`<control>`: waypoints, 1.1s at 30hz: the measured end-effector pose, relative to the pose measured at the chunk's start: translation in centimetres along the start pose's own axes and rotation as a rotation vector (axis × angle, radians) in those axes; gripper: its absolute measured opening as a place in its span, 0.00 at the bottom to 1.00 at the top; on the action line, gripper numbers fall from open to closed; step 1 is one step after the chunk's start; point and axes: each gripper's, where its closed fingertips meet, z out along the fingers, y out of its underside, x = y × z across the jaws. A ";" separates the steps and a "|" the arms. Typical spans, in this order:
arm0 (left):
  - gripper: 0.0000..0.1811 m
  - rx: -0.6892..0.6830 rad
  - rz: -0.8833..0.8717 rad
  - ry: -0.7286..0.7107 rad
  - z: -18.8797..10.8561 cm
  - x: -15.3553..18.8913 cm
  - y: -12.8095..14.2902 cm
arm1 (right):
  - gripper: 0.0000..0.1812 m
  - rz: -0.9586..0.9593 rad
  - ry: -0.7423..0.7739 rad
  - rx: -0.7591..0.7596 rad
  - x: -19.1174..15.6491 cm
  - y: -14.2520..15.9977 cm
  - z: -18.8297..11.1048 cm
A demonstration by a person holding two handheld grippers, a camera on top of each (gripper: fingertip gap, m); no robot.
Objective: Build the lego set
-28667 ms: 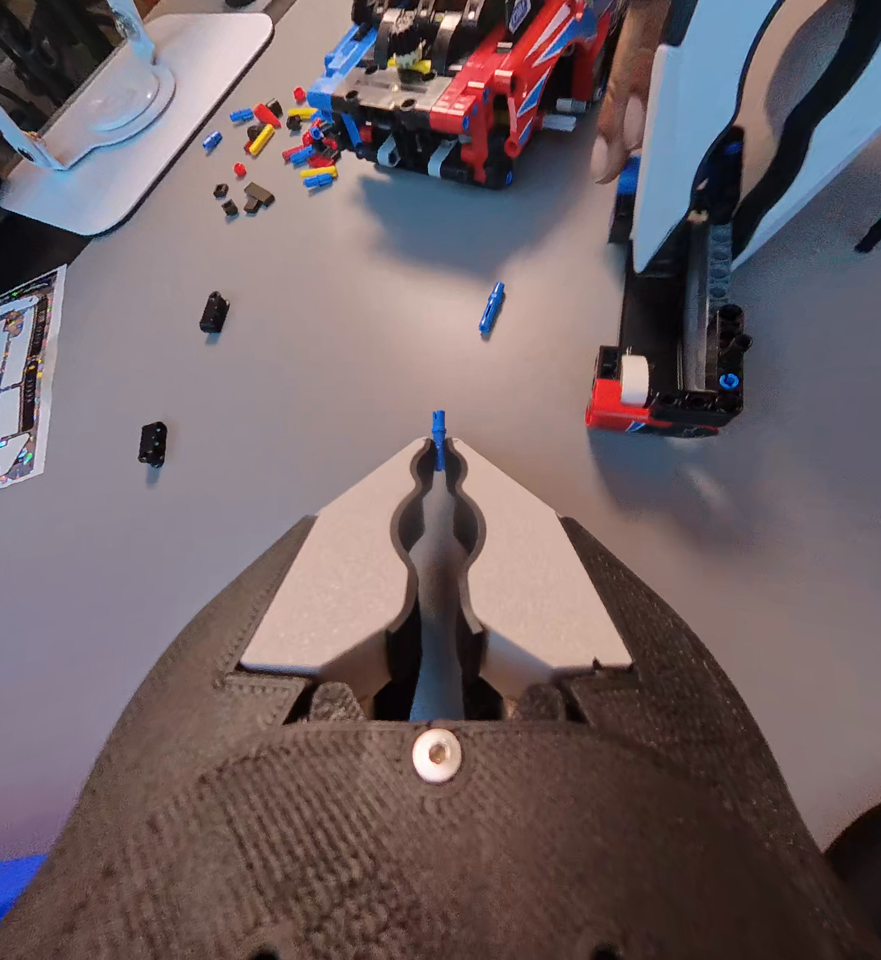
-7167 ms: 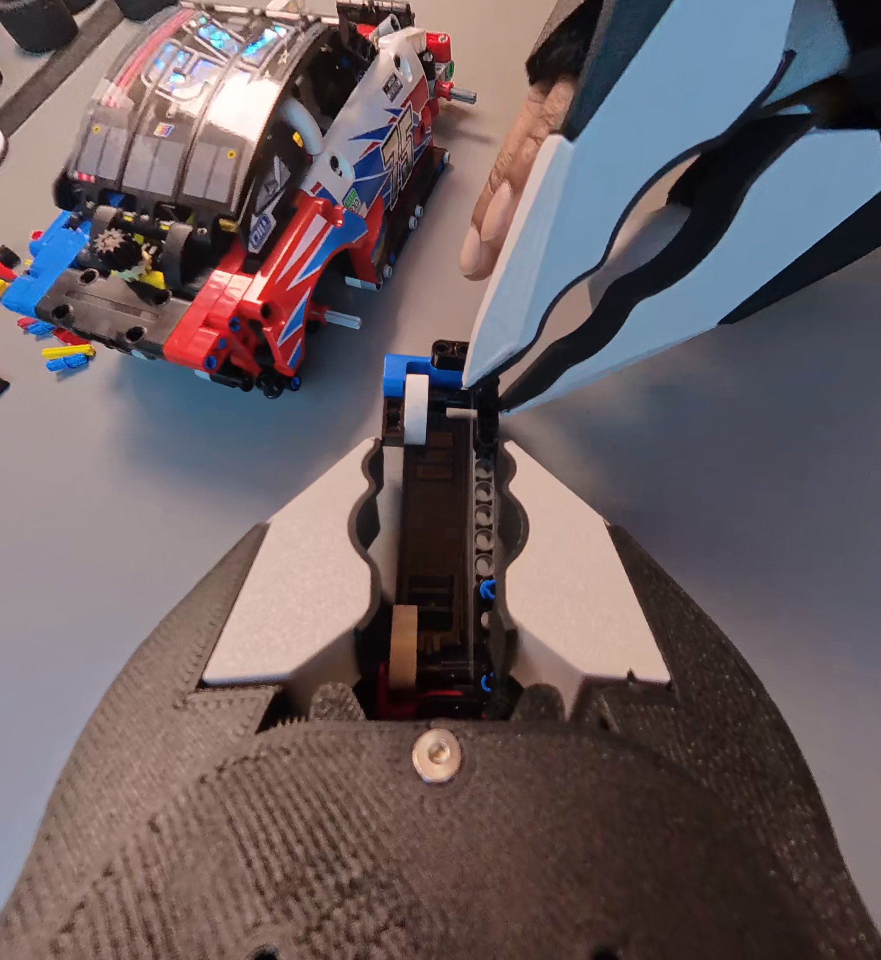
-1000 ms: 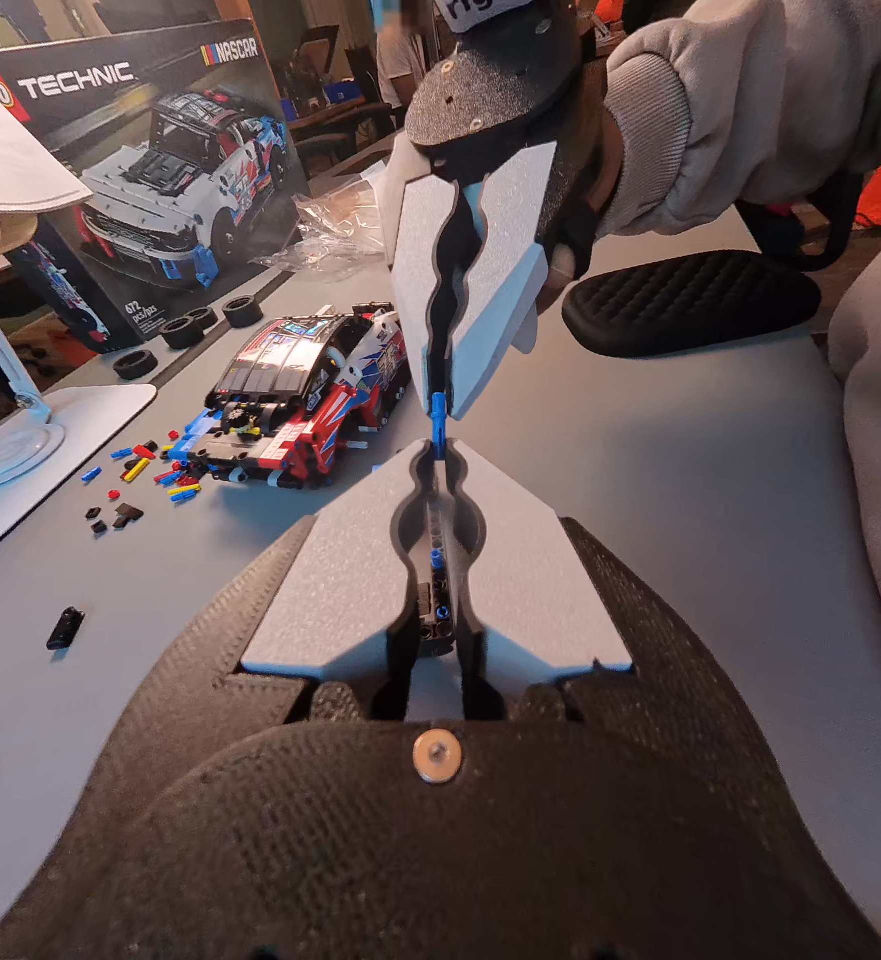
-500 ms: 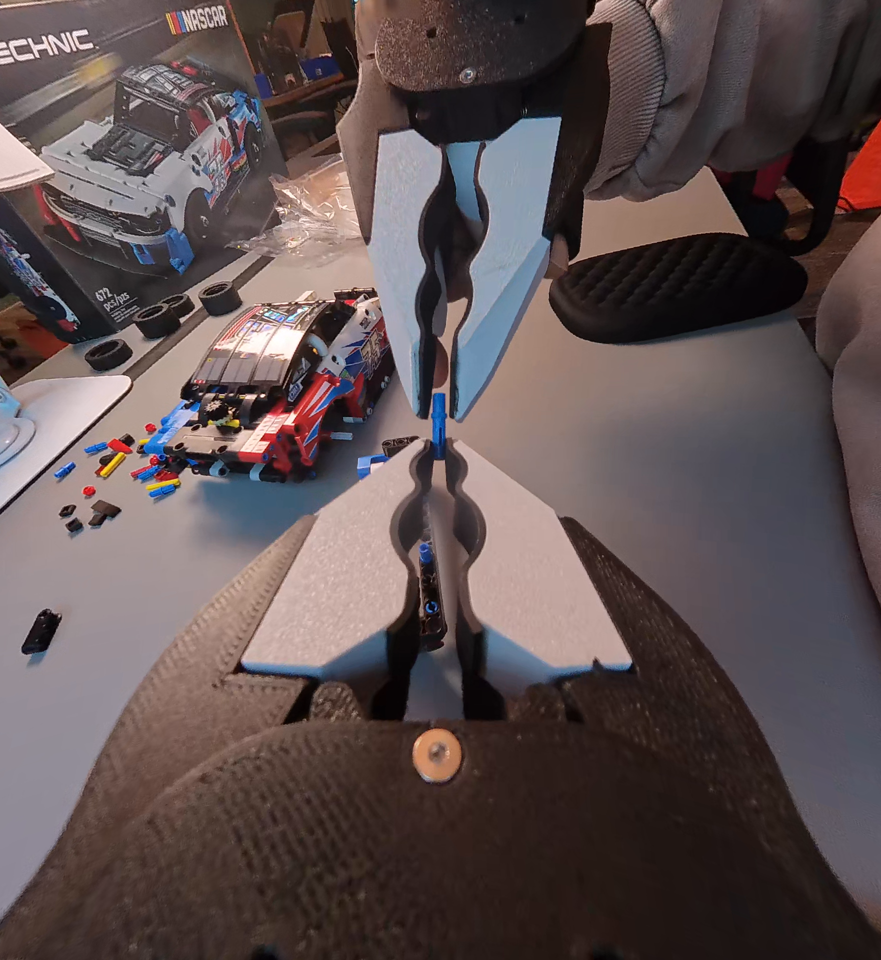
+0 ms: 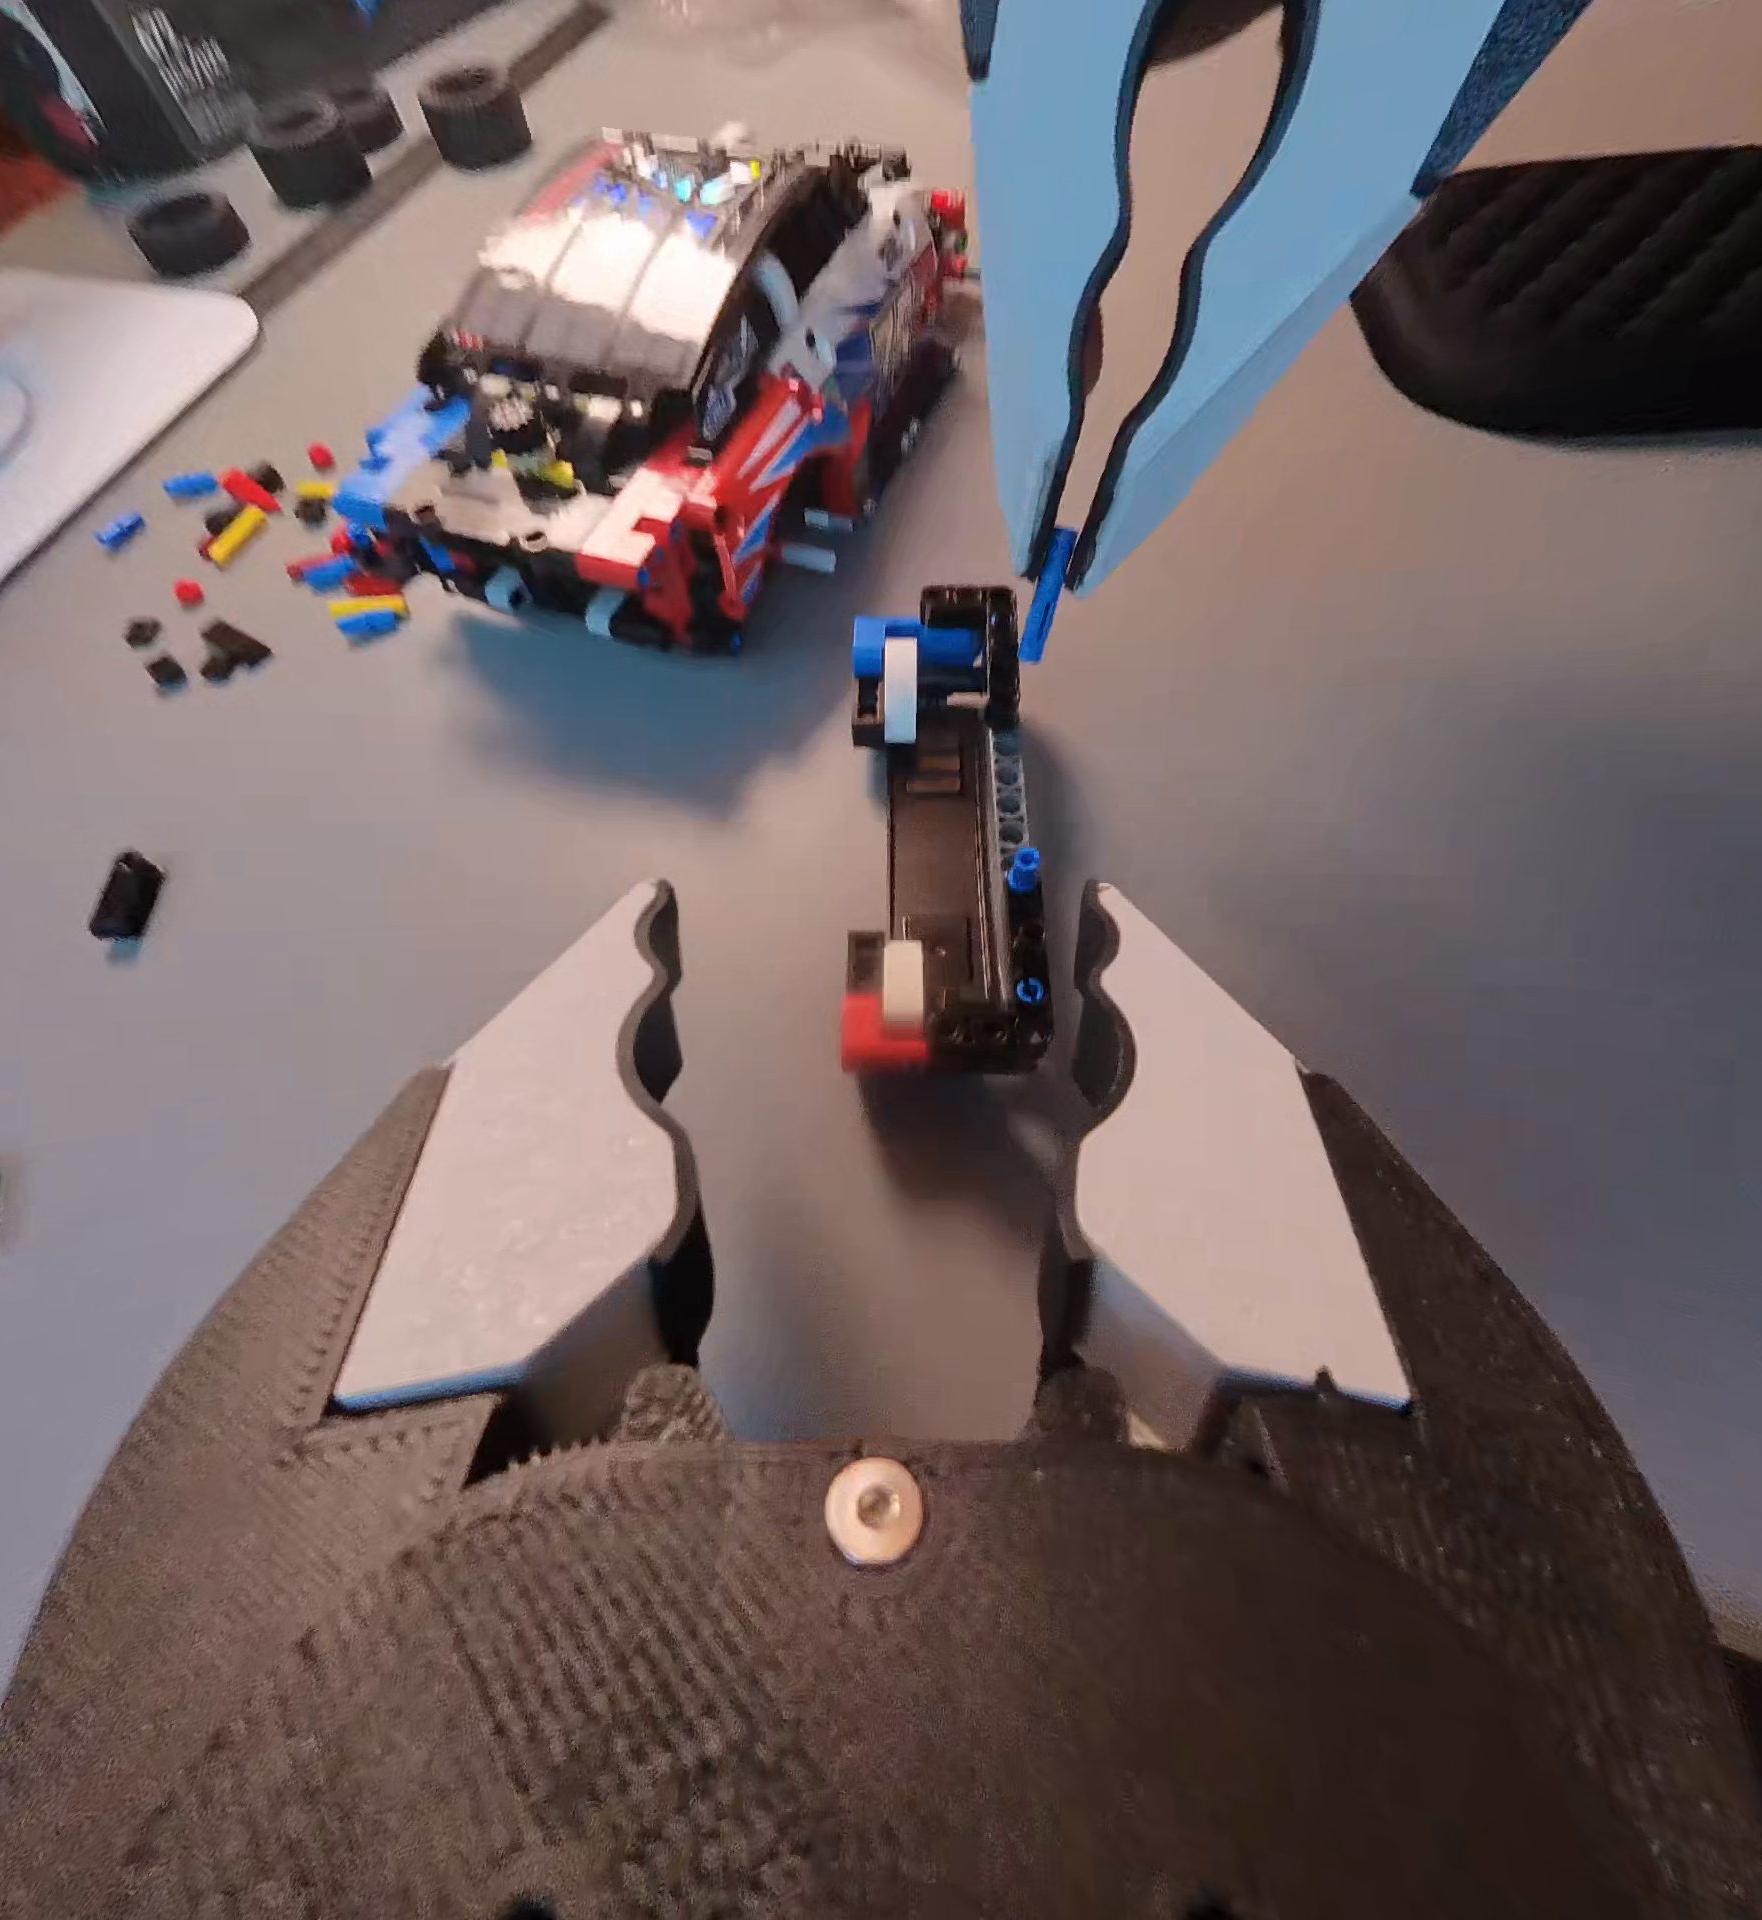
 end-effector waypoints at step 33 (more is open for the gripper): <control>0.25 -0.082 -0.044 0.012 1.5 0.7 2.0 | 0.01 -0.202 -0.052 -0.438 0.3 1.5 1.5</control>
